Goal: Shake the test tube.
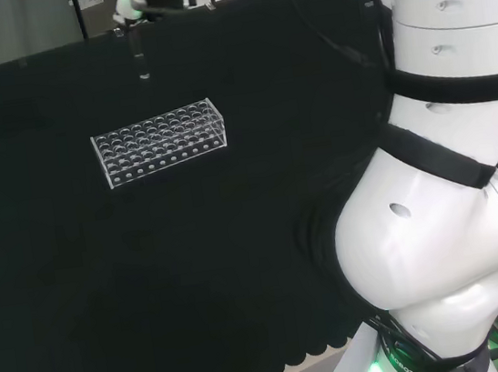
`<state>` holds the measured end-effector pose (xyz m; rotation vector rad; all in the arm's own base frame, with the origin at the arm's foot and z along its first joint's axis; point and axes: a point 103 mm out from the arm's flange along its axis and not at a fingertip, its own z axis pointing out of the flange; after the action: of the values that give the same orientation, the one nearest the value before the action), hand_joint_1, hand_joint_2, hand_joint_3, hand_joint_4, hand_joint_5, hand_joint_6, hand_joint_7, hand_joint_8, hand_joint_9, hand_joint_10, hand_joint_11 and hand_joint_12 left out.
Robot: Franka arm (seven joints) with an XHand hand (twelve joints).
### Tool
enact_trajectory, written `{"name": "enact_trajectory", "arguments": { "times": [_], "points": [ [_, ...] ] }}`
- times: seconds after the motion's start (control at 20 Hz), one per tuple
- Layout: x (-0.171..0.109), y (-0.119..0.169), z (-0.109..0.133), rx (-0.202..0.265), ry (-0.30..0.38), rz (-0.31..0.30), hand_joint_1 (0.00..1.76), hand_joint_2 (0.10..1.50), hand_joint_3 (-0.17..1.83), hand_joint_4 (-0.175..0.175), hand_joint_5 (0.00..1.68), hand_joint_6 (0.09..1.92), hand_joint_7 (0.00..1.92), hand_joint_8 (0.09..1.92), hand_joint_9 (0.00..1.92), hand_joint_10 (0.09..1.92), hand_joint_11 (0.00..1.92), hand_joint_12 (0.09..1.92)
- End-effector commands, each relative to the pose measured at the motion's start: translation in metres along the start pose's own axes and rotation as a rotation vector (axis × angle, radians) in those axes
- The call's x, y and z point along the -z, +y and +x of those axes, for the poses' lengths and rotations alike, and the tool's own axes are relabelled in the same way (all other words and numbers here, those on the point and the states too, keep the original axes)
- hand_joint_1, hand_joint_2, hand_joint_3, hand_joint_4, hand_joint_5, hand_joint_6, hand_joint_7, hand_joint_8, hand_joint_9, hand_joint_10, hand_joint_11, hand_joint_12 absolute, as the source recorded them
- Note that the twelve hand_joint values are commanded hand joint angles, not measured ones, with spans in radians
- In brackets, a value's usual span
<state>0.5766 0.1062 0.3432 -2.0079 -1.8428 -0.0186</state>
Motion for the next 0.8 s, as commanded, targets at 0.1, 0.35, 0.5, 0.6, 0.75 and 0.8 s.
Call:
{"name": "enact_trajectory", "arguments": {
  "times": [0.1, 0.35, 0.5, 0.6, 0.75, 0.8],
  "points": [
    [0.019, -0.001, -0.069, -0.13, -0.031, -0.038, 1.32, 0.59, 0.79, -0.175, 1.25, 0.73, 1.3, 0.74, 1.5, 0.64, 1.08, 1.05],
    [0.035, -0.004, -0.112, -0.201, -0.081, -0.065, 1.32, 0.59, 0.79, -0.175, 1.25, 0.73, 1.3, 0.74, 1.51, 0.64, 1.08, 1.05],
    [0.042, -0.006, -0.129, -0.229, -0.1, -0.075, 1.32, 0.59, 0.79, -0.175, 1.25, 0.73, 1.3, 0.74, 1.51, 0.64, 1.08, 1.05],
    [0.043, -0.007, -0.134, -0.237, -0.102, -0.076, 1.32, 0.59, 0.79, -0.175, 1.25, 0.73, 1.3, 0.74, 1.51, 0.64, 1.08, 1.05],
    [0.04, -0.007, -0.131, -0.23, -0.094, -0.069, 1.32, 0.59, 0.79, -0.175, 1.25, 0.73, 1.3, 0.74, 1.51, 0.64, 1.08, 1.05],
    [0.037, -0.006, -0.127, -0.223, -0.091, -0.065, 1.32, 0.59, 0.79, -0.175, 1.25, 0.73, 1.3, 0.74, 1.51, 0.64, 1.08, 1.05]
  ]
}}
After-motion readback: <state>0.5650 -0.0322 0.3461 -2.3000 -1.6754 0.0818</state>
